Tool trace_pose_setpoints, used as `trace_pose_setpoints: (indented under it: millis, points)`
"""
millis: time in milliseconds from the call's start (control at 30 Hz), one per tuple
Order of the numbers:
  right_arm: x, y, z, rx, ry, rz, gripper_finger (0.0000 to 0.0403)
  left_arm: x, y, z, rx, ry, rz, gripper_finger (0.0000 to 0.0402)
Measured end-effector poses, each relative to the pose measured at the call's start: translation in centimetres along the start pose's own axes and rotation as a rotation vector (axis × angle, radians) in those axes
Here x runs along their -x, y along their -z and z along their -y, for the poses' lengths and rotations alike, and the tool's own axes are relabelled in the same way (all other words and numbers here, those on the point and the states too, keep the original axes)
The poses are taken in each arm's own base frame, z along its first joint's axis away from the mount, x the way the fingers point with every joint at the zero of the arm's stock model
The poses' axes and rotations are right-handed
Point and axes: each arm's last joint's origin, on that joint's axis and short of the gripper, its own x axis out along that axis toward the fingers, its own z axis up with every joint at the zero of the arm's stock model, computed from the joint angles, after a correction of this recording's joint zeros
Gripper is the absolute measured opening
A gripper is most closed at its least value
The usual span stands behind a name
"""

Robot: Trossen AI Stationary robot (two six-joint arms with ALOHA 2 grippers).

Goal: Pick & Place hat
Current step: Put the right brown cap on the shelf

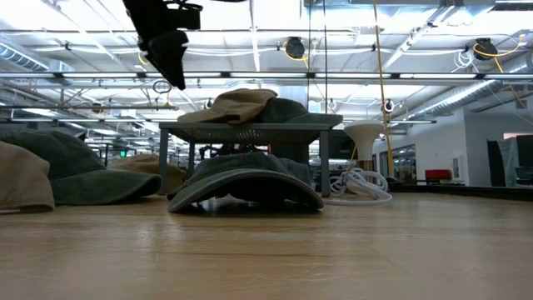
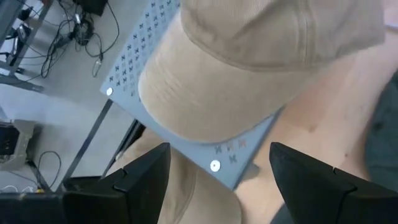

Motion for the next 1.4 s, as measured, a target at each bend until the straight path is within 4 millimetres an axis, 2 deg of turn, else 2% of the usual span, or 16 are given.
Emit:
trace_pose_setpoints:
  millis: [133,333,533,767,933,1167,1400]
  points:
    - [0.0,0.0,0.0,-0.035,0.001,0.004,0.0171,-0.1,-0.4,0.3,-0.017,0.046,0.035,0.0274]
    - [0.0,0.0,0.0,-0.071,0.006,0.002,0.0171,0.4,-3.0,0.9,-0.167,0.194,0.298,0.0273]
    - [0.4,-0.6,0.4,-0.086,0.030,0.052,0.0171,0.3,-5.4,-0.4,-0.252,0.193,0.532,0.0273]
    - [0.4,-1.1,0.7,-0.106,0.052,0.105,0.0171,-3.3,-6.2,-2.1,-0.260,0.086,0.467,0.0273]
    - [0.4,-1.2,0.7,-0.109,0.056,0.116,0.0171,-5.0,-6.8,-2.2,-0.309,-0.070,0.429,0.0273]
    - [0.4,-1.2,0.7,-0.109,0.057,0.118,0.0171,-5.7,-6.4,-2.1,-0.334,-0.110,0.355,0.0273]
    - [0.4,-1.4,0.8,-0.115,0.065,0.138,0.0171,-6.5,-5.5,-3.5,-0.304,-0.217,0.223,0.0273]
